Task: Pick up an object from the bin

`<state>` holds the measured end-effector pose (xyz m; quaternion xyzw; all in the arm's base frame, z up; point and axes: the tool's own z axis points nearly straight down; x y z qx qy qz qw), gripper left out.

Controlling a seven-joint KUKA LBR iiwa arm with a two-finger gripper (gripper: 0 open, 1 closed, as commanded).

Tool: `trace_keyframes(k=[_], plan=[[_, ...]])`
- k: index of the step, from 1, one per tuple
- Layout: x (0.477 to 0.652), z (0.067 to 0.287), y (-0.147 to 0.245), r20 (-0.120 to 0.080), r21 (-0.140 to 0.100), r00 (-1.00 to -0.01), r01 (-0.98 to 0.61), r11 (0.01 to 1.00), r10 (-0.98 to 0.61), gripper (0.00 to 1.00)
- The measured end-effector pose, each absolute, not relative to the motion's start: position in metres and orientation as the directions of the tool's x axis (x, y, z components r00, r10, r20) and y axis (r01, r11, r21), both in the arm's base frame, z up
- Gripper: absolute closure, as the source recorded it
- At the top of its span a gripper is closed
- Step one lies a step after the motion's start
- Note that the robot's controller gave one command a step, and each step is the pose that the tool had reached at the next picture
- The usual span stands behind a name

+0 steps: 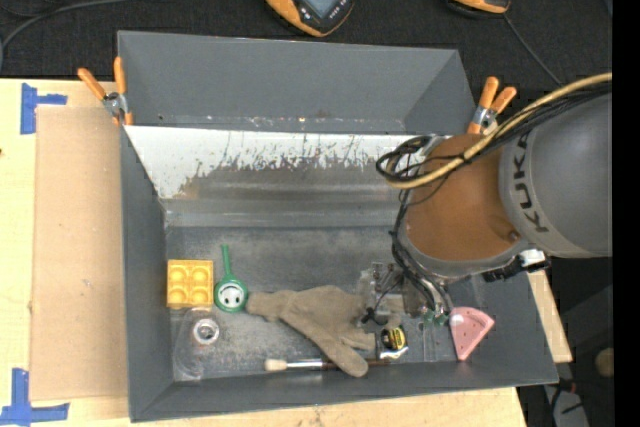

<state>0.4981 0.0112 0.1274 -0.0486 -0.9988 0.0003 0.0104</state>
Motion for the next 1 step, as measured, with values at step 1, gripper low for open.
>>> trace_keyframes(k=[1], plan=[[0.4989, 0.1608, 0.0112, 0.019, -0.001, -0.995, 0.096, 0.995, 0.096, 1.0]])
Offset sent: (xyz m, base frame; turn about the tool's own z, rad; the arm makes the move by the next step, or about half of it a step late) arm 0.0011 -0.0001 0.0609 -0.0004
